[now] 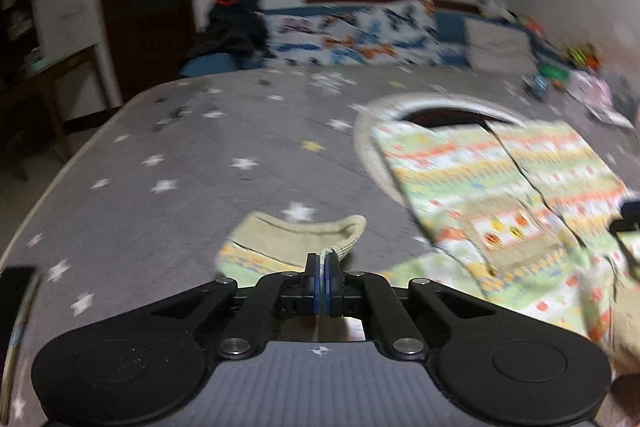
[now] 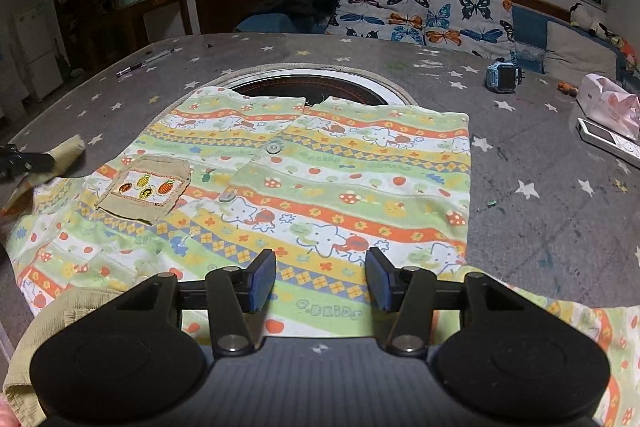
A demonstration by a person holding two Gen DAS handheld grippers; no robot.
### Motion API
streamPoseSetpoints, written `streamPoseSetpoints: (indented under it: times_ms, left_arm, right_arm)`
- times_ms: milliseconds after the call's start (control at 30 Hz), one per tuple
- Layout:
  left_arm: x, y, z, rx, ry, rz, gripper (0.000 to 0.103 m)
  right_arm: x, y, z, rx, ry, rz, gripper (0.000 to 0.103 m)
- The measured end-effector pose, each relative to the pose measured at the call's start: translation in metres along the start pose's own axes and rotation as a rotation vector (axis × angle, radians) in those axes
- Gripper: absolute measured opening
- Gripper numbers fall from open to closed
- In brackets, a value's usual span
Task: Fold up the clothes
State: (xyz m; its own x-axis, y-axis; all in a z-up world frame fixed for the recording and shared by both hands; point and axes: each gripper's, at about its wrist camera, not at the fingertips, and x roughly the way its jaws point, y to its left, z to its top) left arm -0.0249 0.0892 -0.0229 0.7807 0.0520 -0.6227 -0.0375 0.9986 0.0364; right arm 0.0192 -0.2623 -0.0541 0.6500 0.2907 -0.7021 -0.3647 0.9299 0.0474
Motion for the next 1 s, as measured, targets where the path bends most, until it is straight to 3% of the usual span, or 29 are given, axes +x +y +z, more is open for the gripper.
streamPoseSetpoints:
  times_ms: [267,533,700,833,1000]
  left_arm:
    - [-0.038,0.067,-0.022,-0.264,-0.066,0.173,0.002]
    - [-0.035,0.087,-0.055,-0.379,0.029,0.249,0.007]
    - [-0.039,0.096,-0.056,-0.433,0.021,0.312,0.007]
    - [-0.044,0.088,-0.046,-0.402,-0.003,0.280,0.007]
    - [-0.031,0.068,-0.036,-0.330,0.001,0.187,0.008]
  right_arm:
    - [0.000,0.001,0.000,0.004,-0.001,-0.005,0.051]
    - [-0.001,0.004,-0.001,-0.009,0.002,-0.010,0.052]
    - [-0.002,0.003,-0.001,-0.009,0.001,-0.013,0.052]
    - [-0.006,0.005,-0.001,-0.002,-0.008,-0.006,0.052]
    - [-0.013,0.010,-0.006,0.001,-0.015,0.012,0.052]
